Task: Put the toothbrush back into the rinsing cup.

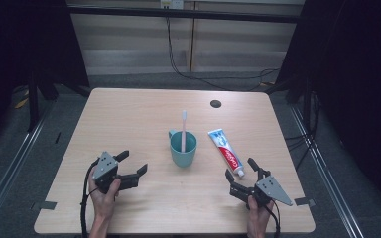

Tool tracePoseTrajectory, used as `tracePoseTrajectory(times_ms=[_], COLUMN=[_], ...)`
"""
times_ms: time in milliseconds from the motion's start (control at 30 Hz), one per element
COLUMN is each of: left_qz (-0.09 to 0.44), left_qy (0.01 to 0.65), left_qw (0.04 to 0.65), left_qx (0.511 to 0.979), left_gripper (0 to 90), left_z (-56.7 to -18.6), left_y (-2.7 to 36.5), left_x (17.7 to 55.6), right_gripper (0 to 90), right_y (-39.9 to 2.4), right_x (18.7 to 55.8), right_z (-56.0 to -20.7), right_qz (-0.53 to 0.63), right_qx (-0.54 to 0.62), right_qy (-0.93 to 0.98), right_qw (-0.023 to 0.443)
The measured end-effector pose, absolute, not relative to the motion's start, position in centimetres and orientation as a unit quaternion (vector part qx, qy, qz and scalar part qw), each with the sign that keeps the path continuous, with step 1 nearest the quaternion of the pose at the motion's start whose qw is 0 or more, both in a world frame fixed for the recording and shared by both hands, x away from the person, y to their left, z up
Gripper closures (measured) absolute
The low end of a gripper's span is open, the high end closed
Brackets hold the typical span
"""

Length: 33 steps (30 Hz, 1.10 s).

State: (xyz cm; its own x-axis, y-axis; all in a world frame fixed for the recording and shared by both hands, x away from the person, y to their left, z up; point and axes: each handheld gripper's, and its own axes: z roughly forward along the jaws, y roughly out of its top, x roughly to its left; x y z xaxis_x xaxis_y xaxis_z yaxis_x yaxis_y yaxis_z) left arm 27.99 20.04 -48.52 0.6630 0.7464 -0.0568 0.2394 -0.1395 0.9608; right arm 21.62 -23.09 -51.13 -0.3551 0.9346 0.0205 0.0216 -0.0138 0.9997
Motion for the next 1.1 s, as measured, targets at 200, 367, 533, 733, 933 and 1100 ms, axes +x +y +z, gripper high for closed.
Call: tracePoseTrajectory(times_ms=[200, 367, 533, 733, 933, 1100], left_qz=[0.229, 0.241, 0.255, 0.281, 0.290, 0.290], left_qy=[0.351, 0.359, 0.371, 0.370, 0.363, 0.357], left_qw=[0.562, 0.567, 0.578, 0.589, 0.596, 0.600], left_qx=[0.713, 0.701, 0.680, 0.661, 0.655, 0.655], left_gripper=[15.6, 15.5, 15.4, 15.3, 15.4, 15.4], left_z=[-49.6, -50.3, -50.4, -50.6, -50.6, -50.7], left_y=[20.3, 20.6, 21.1, 21.4, 21.3, 21.4], left_x=[26.9, 25.6, 25.2, 24.6, 24.2, 24.2], right_gripper=[12.6, 12.6, 12.7, 12.7, 13.7, 22.4], right_y=[-23.1, -23.0, -22.8, -22.8, -23.0, -23.1], right_x=[21.7, 21.7, 21.9, 22.2, 22.8, 23.1], right_z=[-51.1, -51.1, -51.0, -50.9, -50.7, -49.9], right_qz=[0.579, 0.576, 0.565, 0.556, 0.544, 0.539], right_qx=[0.413, 0.414, 0.417, 0.429, 0.451, 0.452], right_qy=[0.581, 0.585, 0.593, 0.598, 0.607, 0.622], right_qw=[0.395, 0.394, 0.394, 0.387, 0.364, 0.344])
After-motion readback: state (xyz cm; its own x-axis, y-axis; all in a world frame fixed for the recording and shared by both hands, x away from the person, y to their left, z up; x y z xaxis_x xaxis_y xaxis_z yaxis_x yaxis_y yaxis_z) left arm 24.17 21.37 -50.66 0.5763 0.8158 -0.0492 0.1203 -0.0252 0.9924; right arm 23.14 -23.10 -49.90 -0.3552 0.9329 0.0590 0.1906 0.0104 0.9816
